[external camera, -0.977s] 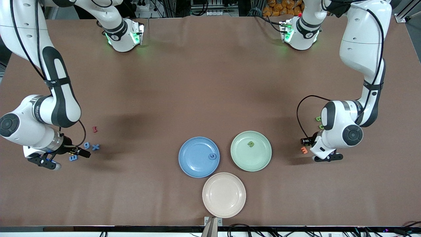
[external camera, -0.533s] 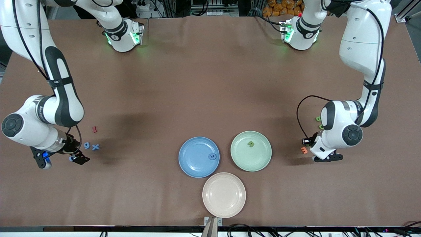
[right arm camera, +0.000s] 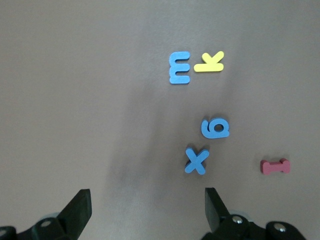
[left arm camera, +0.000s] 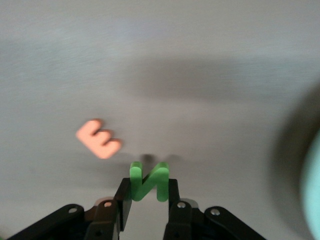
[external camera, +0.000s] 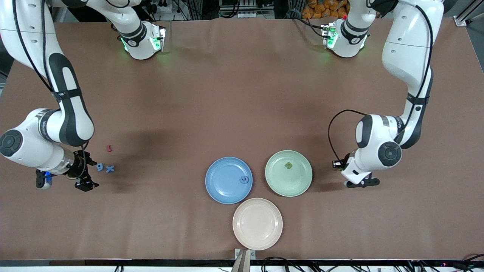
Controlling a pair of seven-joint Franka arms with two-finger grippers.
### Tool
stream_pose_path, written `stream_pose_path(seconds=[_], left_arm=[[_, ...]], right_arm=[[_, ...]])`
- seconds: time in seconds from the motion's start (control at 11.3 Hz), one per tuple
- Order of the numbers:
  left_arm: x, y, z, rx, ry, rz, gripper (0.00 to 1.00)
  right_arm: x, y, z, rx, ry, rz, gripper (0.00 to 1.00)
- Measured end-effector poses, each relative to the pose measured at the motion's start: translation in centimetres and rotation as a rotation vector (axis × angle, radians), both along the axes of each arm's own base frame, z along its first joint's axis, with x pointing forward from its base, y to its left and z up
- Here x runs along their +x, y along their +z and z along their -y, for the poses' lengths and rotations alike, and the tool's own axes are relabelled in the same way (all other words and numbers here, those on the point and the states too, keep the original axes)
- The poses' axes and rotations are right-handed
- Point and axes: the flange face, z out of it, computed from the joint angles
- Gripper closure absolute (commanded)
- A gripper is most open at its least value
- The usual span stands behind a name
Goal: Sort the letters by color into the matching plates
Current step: 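Drop the green N into the green plate while the right gripper reaches the x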
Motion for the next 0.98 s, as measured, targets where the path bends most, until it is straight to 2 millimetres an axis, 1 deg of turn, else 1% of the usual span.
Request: stream_pose_path(seconds=[0.27, 0.36, 0.44, 0.53, 0.71, 0.8, 0.89, 0.98], left_arm=[[0.3, 3.3, 4.5, -0.045, -0.061, 0.05, 1.0], [0.3, 4.6, 6.0, -0.06, -0.083, 0.068, 1.0], [0.2, 5.4, 7.5, -0.073, -0.105, 0.078, 1.0], [-0.2, 5.5, 9.2, -0.082, -0.126, 0.078, 1.0], [-1.3, 4.9, 12.1, -0.09, -0.146, 0.066, 1.0], [-1.6, 4.5, 13.5, -0.092, -0.146, 0.062, 0.97], [-1.8, 4.0, 14.6, -0.093, -0.148, 0.061, 0.84], [-1.9, 3.7, 15.2, -0.095, -0.151, 0.063, 0.62]], right_arm=[[-0.7, -0.8, 1.5, 0.002, -0.103, -0.022, 0.0], [-1.1, -1.3, 1.8, 0.005, -0.127, -0.029, 0.0], [-1.4, -2.0, 2.0, 0.004, -0.155, -0.026, 0.0], [-1.9, -2.8, 2.1, 0.001, -0.184, -0.015, 0.0], [-2.8, -4.6, 2.3, -0.004, -0.228, 0.01, 0.0], [-3.2, -5.4, 2.4, 0.0, -0.245, 0.017, 0.0], [-3.4, -6.0, 2.3, 0.002, -0.252, 0.02, 0.0], [-3.5, -6.4, 2.2, 0.006, -0.257, 0.019, 0.0]])
